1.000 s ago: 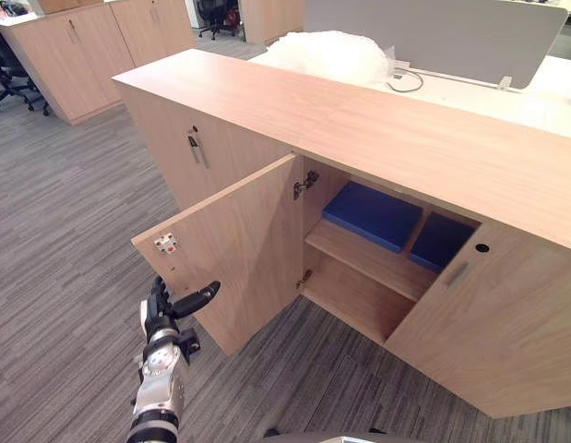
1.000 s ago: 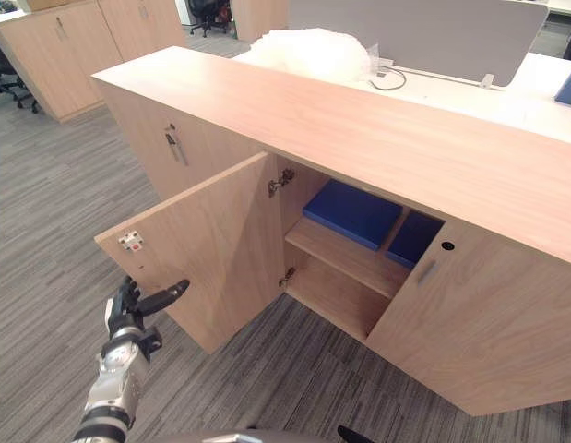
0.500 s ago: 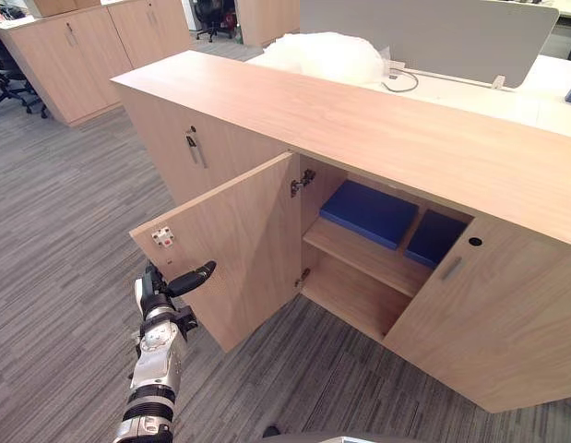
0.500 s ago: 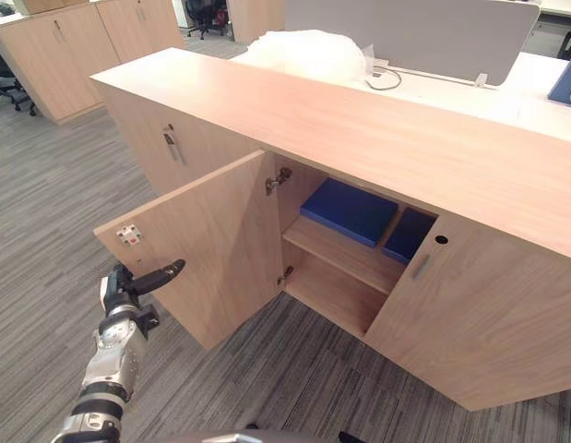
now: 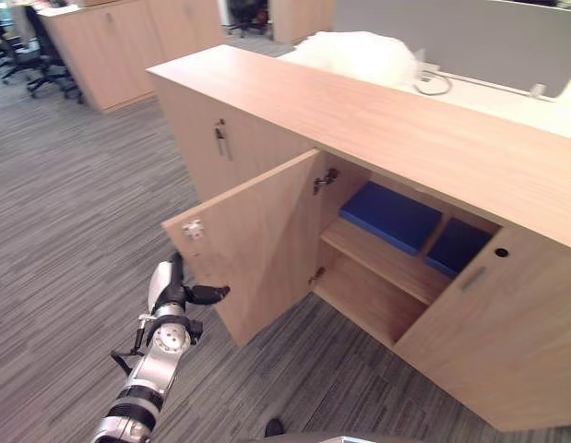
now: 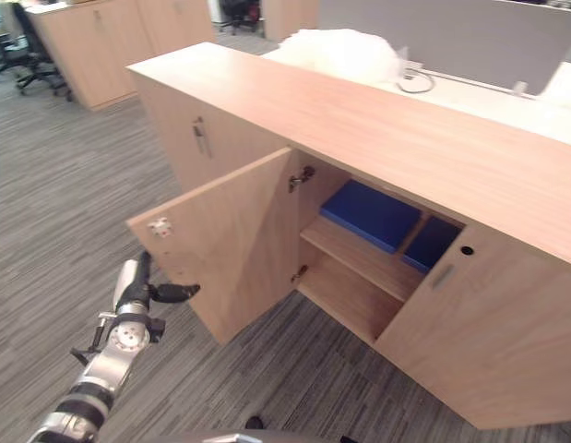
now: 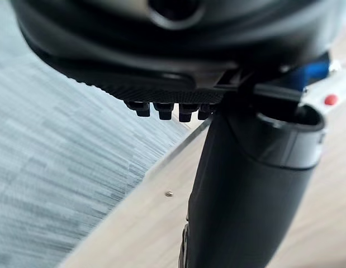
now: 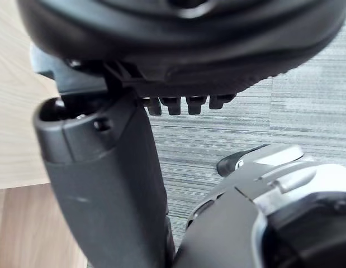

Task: Walk over to the cabinet, pick up the folder, carry it to the office cabinet, place the folder inside the office cabinet, then close the office cabinet door

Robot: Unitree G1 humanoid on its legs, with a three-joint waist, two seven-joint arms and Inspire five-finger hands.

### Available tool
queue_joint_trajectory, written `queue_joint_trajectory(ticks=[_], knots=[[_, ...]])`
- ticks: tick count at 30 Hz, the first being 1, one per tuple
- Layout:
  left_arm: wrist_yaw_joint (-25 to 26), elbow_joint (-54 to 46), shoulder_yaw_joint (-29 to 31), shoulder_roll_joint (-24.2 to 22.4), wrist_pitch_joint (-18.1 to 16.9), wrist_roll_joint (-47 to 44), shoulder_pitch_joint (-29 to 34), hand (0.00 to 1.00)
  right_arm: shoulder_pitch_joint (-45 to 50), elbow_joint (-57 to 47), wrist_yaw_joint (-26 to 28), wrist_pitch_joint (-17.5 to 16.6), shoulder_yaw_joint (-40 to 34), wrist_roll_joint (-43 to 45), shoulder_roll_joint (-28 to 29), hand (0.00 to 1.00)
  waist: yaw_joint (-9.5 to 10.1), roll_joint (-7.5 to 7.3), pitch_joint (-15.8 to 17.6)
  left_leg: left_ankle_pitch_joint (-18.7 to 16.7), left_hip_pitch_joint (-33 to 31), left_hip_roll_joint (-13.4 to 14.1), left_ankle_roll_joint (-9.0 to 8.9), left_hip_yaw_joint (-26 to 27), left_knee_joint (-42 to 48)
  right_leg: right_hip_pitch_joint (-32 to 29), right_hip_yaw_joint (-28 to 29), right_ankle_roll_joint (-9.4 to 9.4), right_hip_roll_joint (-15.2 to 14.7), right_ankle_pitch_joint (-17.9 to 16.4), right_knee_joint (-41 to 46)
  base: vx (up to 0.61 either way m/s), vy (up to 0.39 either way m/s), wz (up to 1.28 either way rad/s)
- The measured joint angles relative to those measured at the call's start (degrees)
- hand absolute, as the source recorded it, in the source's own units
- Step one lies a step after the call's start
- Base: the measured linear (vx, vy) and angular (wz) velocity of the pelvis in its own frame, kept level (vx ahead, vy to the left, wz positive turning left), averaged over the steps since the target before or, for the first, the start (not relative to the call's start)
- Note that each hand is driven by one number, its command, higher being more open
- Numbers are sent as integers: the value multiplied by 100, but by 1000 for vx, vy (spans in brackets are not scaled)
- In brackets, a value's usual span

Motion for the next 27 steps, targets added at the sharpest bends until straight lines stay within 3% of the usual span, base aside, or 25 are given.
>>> queue_joint_trajectory(ticks=[5,6,8,10,12,15,23,27], knots=[[-619,-1347,-1897,1053,-86,1290,263,100,-25,166,29,-26,-89,-21,-171,100,63,205,-100,-14,-212,-215,10,-110,-1,-161,3,162,-177,-53,136,-110,110,36],[-770,-1630,-2210,1146,-383,1695,261,100,-79,184,35,-49,-86,-141,-157,100,57,219,-123,-44,-304,-283,-37,-102,33,-249,1,206,-287,-41,113,-105,156,19],[-972,-1912,-2633,1136,-973,2136,253,100,-168,199,37,-64,-64,-187,-243,100,-35,325,-176,35,-295,-312,77,-44,1,-253,78,279,-314,-43,133,-92,150,-14],[-1107,-2480,-3210,1080,-1786,2629,209,100,-274,206,32,-59,113,-213,-223,100,-279,263,-244,27,-209,-364,89,100,-1,-214,219,303,-386,-28,118,-76,166,-39],[-1113,-2965,-3628,862,-2306,2850,115,100,-332,199,14,-80,197,-226,-174,100,-414,199,-270,3,-153,-368,123,221,-2,-206,262,299,-410,-27,99,-34,85,-40],[-1078,-3417,-3904,524,-2814,3002,-80,100,-304,197,-27,-145,290,-220,-141,100,-562,148,-319,-5,-128,-343,135,289,-3,-184,297,233,-401,13,0,-29,44,-29],[-987,-2570,-3739,32,-2401,3033,-328,100,-225,172,-132,-221,770,-192,-204,100,-585,152,-357,20,-31,-233,122,328,-3,-91,343,139,-313,83,-77,-8,-55,-4],[-1038,-1742,-3671,-497,-2379,2988,-279,100,-227,144,-134,-235,830,-193,-161,100,-610,45,-287,42,34,-132,190,482,2,-102,510,184,-239,120,-87,54,-85,-22]])
